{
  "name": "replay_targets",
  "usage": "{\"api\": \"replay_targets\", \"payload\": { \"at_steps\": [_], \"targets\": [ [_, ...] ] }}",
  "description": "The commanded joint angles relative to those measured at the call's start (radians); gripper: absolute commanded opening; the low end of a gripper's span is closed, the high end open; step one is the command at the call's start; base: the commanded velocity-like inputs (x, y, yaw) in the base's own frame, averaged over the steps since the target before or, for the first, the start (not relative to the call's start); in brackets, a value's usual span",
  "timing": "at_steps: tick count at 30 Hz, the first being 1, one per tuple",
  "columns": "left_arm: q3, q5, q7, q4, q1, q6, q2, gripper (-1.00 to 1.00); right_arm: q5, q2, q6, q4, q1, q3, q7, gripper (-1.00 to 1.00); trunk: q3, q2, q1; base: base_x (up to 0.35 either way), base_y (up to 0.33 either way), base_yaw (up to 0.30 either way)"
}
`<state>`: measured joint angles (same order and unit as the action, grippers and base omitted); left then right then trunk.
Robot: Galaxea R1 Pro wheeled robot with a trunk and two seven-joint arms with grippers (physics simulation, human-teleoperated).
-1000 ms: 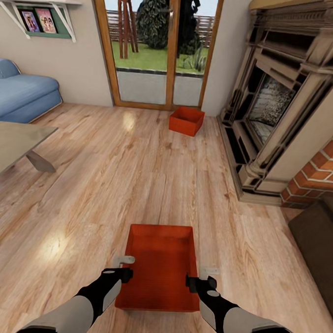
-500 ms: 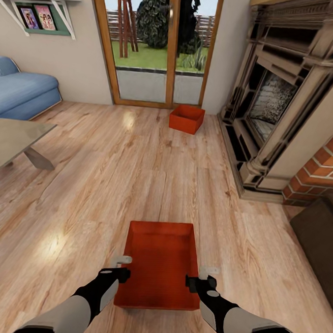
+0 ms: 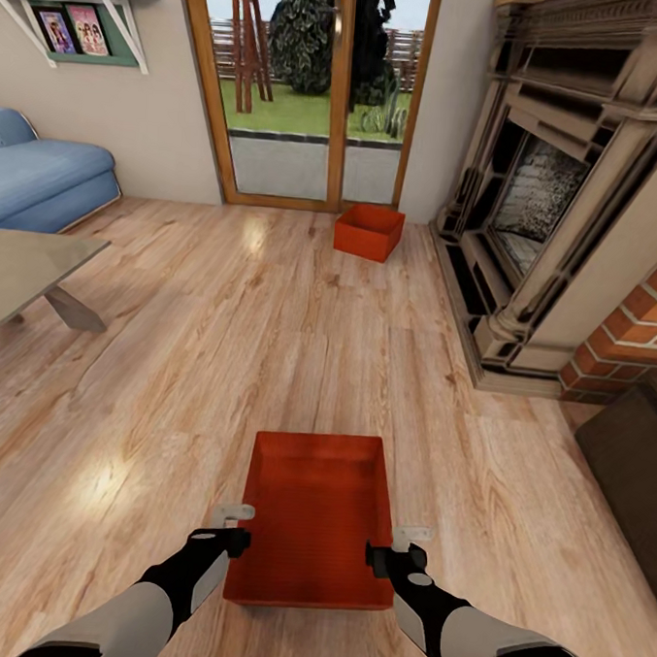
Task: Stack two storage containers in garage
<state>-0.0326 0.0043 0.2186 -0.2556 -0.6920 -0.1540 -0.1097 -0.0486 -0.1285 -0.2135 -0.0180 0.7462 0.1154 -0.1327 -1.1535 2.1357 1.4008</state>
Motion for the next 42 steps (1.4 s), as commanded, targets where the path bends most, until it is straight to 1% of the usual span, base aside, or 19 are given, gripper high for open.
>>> {"api": "replay_targets", "payload": {
  "at_steps": [1,12,22,42],
  "targets": [
    [-0.003,0.0,0.002,-0.002,0.0,-0.006,-0.001,1.0,-0.006,0.0,-0.004,-0.002,0.001,0.008,-0.003,1.0,-0.001,0.0,0.0,0.0,0.0,0.0],
    [-0.004,0.001,0.002,-0.002,0.0,-0.006,-0.001,1.0,-0.007,0.001,-0.003,-0.002,0.001,0.007,-0.003,1.0,-0.001,0.0,0.0,0.0,0.0,0.0],
    [-0.004,0.0,0.002,-0.003,0.0,-0.006,-0.008,1.0,-0.004,0.001,-0.003,-0.002,0.001,0.007,-0.004,1.0,-0.001,0.0,0.0,0.0,0.0,0.0],
    [-0.004,0.003,0.002,-0.004,0.0,-0.006,-0.008,1.0,-0.005,0.003,-0.004,-0.002,0.001,0.007,-0.004,1.0,-0.001,0.0,0.0,0.0,0.0,0.0]
  ]
}}
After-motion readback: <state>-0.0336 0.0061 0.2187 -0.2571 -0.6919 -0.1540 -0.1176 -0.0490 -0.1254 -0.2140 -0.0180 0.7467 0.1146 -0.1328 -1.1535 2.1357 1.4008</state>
